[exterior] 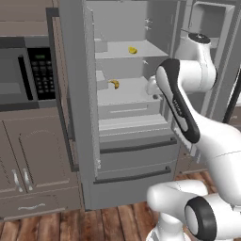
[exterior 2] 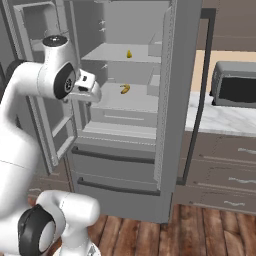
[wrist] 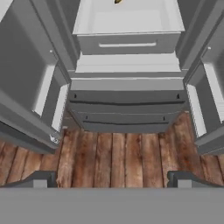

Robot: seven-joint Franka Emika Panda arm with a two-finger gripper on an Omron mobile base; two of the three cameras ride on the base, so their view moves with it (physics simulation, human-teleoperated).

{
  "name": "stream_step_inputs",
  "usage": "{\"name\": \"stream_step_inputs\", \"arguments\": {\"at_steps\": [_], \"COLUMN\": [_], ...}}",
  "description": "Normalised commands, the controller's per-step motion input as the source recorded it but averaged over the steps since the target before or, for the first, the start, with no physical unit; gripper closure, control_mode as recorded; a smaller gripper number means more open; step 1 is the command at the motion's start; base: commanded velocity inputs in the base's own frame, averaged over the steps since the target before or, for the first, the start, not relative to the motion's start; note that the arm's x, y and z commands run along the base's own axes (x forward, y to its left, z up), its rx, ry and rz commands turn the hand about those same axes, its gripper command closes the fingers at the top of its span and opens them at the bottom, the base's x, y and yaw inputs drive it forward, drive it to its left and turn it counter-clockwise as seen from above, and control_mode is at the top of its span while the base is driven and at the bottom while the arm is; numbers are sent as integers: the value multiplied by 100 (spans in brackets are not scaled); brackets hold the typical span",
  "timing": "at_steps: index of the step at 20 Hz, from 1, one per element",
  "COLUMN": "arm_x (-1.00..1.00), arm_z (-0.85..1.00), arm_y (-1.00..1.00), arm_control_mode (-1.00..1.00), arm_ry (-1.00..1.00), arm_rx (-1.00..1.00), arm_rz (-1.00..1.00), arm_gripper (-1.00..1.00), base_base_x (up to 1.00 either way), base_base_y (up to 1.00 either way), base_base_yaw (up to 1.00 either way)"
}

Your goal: Take the lemon wedge from the fridge and place it on the plate with fish on the dining counter.

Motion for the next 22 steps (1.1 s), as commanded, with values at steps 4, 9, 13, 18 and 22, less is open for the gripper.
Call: {"name": "stream_step_inputs", "arguments": {"at_steps": [4, 9, 13, 18, 22], "arm_x": [1, -14, 0, 36, 64], "arm_z": [0, -23, 0, -5, -11], "arm_y": [-9, -58, -6, -1, -1], "arm_control_mode": [-100, -100, -100, -100, -100], "arm_ry": [0, 0, 0, 0, 0], "arm_rx": [0, -1, 0, -1, -2], "arm_rz": [-8, 0, 0, 0, -2], "arm_gripper": [-100, -100, -100, -100, -100], "base_base_x": [0, 0, 0, 0, 0], "base_base_y": [0, 0, 0, 0, 0], "base_base_yaw": [0, 0, 0, 0, 0]}}
